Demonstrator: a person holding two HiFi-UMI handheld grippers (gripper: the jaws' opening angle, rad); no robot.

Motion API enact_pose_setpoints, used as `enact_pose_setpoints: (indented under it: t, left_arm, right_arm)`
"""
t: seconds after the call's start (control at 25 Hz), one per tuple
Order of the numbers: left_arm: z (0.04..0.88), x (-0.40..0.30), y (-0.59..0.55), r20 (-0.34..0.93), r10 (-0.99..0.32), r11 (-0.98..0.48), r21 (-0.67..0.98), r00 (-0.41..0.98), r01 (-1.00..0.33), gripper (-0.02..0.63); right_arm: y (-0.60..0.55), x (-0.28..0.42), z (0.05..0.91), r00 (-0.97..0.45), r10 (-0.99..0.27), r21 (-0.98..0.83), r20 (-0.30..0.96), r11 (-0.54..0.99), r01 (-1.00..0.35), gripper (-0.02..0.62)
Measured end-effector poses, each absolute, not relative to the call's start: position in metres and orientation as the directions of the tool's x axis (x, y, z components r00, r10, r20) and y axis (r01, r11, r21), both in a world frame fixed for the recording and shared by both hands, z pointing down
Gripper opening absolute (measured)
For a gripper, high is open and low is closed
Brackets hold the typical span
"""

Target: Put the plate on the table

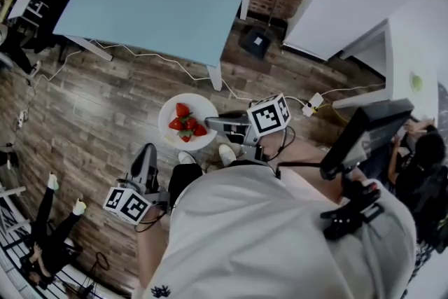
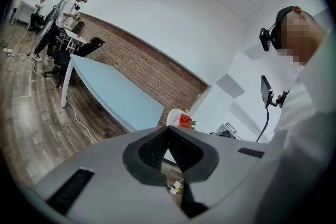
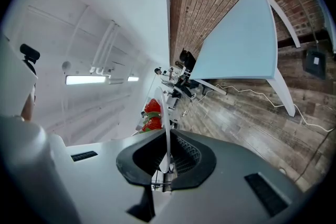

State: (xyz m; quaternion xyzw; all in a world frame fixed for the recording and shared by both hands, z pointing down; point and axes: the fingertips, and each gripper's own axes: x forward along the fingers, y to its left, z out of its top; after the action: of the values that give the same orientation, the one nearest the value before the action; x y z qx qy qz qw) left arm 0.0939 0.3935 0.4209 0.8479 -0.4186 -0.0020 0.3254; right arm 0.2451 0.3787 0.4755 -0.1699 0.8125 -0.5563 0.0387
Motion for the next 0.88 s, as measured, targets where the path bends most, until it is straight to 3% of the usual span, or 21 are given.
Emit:
enact_pose_setpoints:
  t: [0.4, 0.88]
  left_arm:
    - [0.439, 0.058, 0.333, 0.277, -0.684, -0.451, 0.566, 0.675, -0.690, 0.000]
    - [0.428, -0.042, 0.204, 0.275, -0.605, -0.534, 0.556, 0.747, -0.637, 0.000]
  right_arm:
    - [0.316, 0.212, 0.484, -0.931, -0.326, -0.912, 0.161, 0.311, -0.267, 0.021]
    - [0.191, 0.115, 0.466, -0.887, -0.423, -0.898, 0.186, 0.294, -0.328, 0.021]
